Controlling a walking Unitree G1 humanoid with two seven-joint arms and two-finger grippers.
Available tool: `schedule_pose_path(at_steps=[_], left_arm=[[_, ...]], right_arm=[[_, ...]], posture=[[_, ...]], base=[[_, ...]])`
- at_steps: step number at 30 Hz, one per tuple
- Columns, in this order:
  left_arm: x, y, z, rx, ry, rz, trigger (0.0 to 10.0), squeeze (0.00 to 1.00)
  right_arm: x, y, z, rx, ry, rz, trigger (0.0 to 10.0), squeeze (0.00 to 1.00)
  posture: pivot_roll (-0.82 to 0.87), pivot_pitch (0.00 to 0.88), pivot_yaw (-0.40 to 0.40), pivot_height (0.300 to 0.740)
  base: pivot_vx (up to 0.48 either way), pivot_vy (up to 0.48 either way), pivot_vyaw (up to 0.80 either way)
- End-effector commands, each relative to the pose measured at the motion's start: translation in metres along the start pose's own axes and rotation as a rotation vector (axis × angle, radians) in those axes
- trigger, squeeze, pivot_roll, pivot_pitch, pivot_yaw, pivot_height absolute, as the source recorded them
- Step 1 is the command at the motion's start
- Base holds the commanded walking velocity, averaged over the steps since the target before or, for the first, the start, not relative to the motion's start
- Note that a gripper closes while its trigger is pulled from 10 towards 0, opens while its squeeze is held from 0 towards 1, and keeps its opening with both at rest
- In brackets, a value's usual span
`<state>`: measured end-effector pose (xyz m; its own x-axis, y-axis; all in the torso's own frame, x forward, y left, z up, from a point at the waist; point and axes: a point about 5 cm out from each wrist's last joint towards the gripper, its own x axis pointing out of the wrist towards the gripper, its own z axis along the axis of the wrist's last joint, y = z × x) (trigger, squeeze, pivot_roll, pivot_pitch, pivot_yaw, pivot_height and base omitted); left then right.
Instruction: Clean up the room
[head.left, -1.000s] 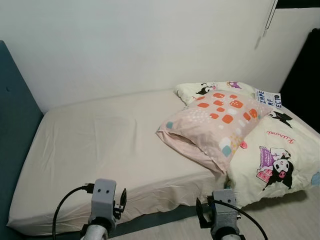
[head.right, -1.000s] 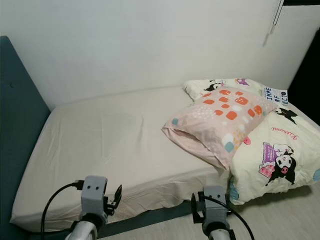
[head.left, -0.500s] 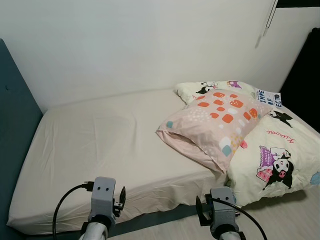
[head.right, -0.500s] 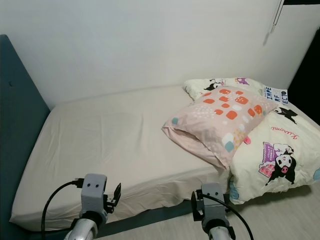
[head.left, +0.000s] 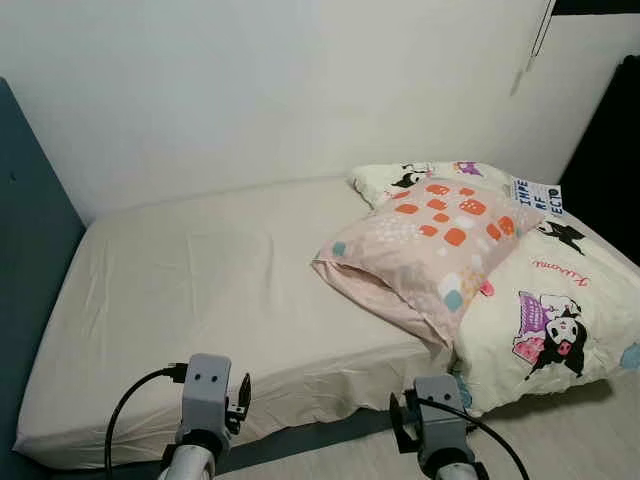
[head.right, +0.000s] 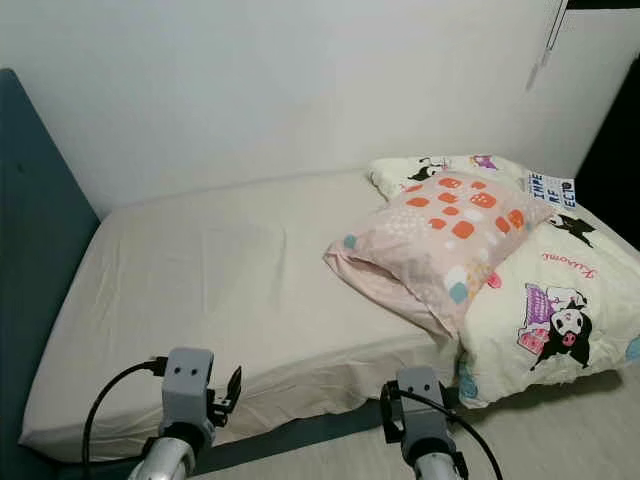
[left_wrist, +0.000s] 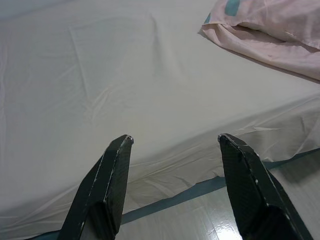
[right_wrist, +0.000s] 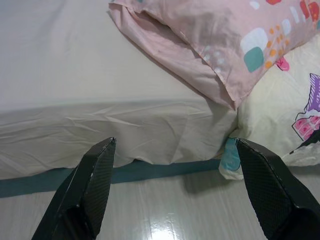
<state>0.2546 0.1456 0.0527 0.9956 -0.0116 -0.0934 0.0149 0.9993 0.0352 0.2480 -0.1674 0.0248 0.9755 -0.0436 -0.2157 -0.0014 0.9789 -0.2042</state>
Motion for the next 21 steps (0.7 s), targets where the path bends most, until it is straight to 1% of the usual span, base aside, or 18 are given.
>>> schedule_pose_path(at_steps=[1,12,13,16,18,21], left_arm=[[-0.0039,0.0011,-0.0078,0.013,0.027,0.005,10.0,0.0],[-0.0038,0.0006,-0.0085,0.012,0.03,0.007,10.0,0.0],[-0.0036,0.0005,-0.0085,0.012,0.03,0.007,10.0,0.0],[-0.0033,0.0003,-0.0087,0.012,0.032,0.009,10.0,0.0],[-0.0035,0.0001,-0.0087,0.013,0.032,0.01,10.0,0.0],[-0.0037,-0.0001,-0.0089,0.012,0.033,0.01,10.0,0.0]], right_arm=[[-0.0018,0.0006,-0.0038,-0.004,0.005,0.003,10.0,0.0],[-0.0029,0.0029,-0.007,-0.037,0.018,0.026,10.0,0.0],[-0.0025,0.0028,-0.0077,-0.051,0.027,0.023,10.0,0.0],[-0.0007,0.0024,-0.0098,-0.042,0.054,0.006,10.0,0.0],[-0.0008,0.0023,-0.0089,-0.024,0.044,0.002,10.0,0.0],[-0.0013,0.0026,-0.0072,-0.025,0.03,0.003,10.0,0.0]], posture=[[-0.03,0.13,0.008,0.74],[-0.03,0.129,0.008,0.74],[-0.03,0.129,0.009,0.74],[-0.03,0.131,0.009,0.74],[-0.03,0.134,0.009,0.74],[-0.03,0.136,0.009,0.74]], base=[[0.0,0.0,0.0],[0.0,0.0,0.0],[0.0,0.0,0.0],[0.0,0.0,0.0],[0.0,0.0,0.0],[0.0,0.0,0.0]])
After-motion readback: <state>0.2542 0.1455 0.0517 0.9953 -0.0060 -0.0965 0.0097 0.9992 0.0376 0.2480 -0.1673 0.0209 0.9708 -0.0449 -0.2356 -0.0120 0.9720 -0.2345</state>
